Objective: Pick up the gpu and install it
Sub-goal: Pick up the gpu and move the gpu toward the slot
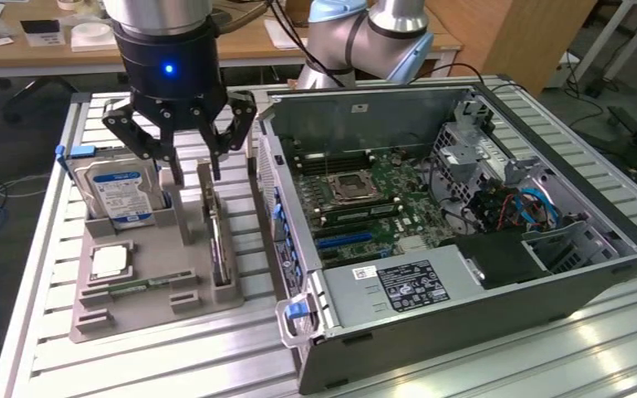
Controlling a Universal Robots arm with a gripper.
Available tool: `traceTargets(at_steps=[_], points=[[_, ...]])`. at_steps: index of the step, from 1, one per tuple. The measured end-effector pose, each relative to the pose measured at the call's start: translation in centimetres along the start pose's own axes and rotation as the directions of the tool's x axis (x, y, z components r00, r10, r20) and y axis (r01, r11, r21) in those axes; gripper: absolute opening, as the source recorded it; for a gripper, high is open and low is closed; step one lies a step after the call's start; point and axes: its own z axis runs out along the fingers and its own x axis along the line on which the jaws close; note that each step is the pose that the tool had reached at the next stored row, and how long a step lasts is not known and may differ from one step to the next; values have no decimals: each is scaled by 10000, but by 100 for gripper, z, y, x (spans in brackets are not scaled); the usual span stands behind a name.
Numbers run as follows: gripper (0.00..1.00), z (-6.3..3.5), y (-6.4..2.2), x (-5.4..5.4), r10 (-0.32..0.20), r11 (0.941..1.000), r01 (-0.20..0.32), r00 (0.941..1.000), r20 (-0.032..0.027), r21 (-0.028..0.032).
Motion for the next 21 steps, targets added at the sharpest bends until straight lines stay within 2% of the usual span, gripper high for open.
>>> traceTargets(at_steps=[18, 21], points=[[47, 316, -15, 8, 0, 10000, 0, 10000, 1, 0], [47, 323, -14, 1, 1, 10000, -1, 10000, -2, -33]])
